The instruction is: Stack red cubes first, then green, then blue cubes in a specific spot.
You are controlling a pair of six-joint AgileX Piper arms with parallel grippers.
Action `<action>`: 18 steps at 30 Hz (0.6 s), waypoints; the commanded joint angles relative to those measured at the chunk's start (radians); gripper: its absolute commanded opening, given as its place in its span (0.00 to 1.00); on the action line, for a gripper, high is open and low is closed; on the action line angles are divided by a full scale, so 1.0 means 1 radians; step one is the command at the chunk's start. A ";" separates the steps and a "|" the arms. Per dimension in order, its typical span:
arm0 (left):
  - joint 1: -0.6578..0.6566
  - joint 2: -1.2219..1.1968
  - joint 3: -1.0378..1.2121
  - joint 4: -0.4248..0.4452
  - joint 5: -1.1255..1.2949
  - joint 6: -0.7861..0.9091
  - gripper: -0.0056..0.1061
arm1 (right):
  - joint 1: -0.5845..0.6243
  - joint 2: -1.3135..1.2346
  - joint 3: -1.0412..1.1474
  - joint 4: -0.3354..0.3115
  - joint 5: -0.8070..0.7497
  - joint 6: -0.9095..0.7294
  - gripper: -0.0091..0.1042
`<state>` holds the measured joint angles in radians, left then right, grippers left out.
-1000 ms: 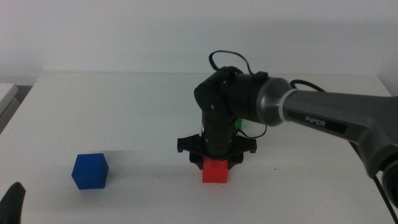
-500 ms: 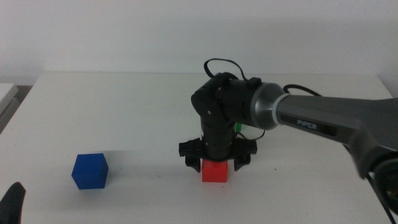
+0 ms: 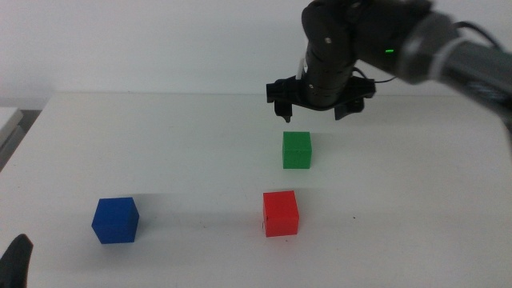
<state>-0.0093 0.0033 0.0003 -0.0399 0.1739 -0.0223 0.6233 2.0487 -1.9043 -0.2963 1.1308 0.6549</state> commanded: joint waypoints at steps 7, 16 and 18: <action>-0.002 -0.003 0.000 -0.003 -0.014 -0.001 0.89 | -0.056 0.275 -0.316 0.030 0.023 -0.131 0.88; -0.002 -0.003 0.000 -0.003 -0.014 -0.001 0.89 | -0.058 0.373 -0.339 -0.013 0.019 -0.134 0.88; -0.002 -0.003 0.000 -0.003 -0.014 -0.001 0.89 | -0.060 0.386 -0.339 -0.014 0.019 -0.134 0.88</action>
<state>-0.0093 0.0033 0.0003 -0.0399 0.1739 -0.0223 0.5772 2.4297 -2.2363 -0.2902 1.1452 0.5307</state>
